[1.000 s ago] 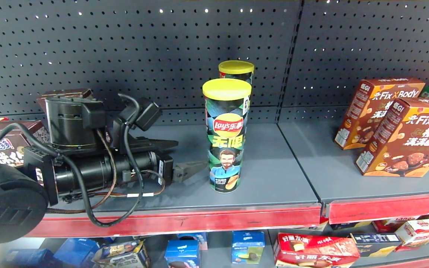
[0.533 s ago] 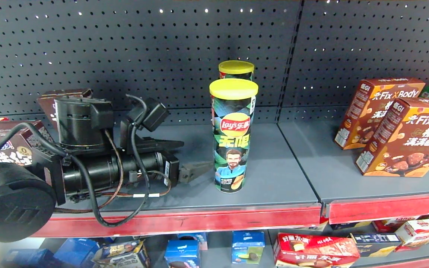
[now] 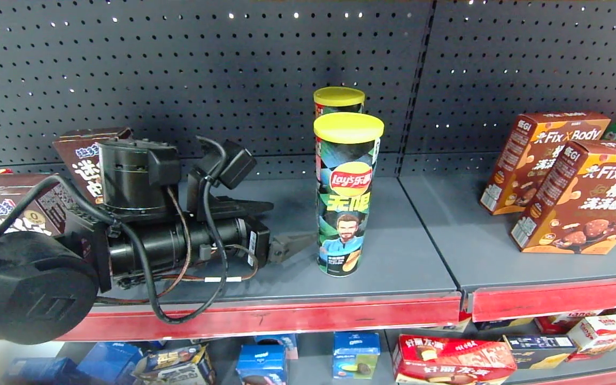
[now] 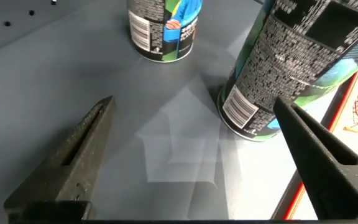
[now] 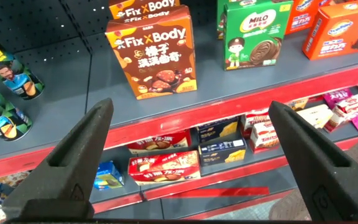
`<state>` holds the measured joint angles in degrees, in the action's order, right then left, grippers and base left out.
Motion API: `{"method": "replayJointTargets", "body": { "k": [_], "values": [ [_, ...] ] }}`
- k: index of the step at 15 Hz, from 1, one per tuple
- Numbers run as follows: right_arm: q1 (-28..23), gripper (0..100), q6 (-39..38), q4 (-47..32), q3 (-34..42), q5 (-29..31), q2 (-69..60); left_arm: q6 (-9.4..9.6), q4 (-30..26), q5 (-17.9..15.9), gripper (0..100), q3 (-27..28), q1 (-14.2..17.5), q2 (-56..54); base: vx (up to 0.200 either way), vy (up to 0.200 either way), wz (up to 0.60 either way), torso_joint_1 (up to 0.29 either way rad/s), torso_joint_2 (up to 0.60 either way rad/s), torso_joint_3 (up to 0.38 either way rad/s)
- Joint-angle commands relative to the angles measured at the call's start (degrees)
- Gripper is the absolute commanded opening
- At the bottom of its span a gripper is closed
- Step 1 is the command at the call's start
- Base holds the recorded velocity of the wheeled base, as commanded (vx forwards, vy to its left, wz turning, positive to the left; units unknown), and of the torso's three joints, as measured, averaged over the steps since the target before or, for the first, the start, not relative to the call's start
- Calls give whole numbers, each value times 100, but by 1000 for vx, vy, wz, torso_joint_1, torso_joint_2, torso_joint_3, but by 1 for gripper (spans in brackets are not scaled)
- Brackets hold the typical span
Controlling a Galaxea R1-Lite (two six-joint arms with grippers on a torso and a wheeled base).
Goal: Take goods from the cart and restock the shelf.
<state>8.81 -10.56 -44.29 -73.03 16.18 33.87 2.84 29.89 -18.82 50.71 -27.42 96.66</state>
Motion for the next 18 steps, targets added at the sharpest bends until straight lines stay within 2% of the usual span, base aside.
{"method": "replayJointTargets", "body": {
  "k": [1,9,10,15,18],
  "values": [
    [-2,100,1,-1,17,-1,-12,-3,-1,10,100,26,-36,64,0,0,0,0,0,0],
    [6,100,1,-1,61,-1,-38,-47,105,80,100,18,43,72,0,0,0,0,0,0],
    [6,100,1,-1,61,-1,-38,-56,122,177,100,-26,184,11,0,0,0,0,0,0],
    [24,100,10,8,52,-9,-38,-56,131,177,100,-53,826,-534,0,0,0,0,0,0],
    [15,100,10,-1,79,-9,-47,-47,131,177,100,-193,975,-982,0,0,0,0,0,0]
  ]
}}
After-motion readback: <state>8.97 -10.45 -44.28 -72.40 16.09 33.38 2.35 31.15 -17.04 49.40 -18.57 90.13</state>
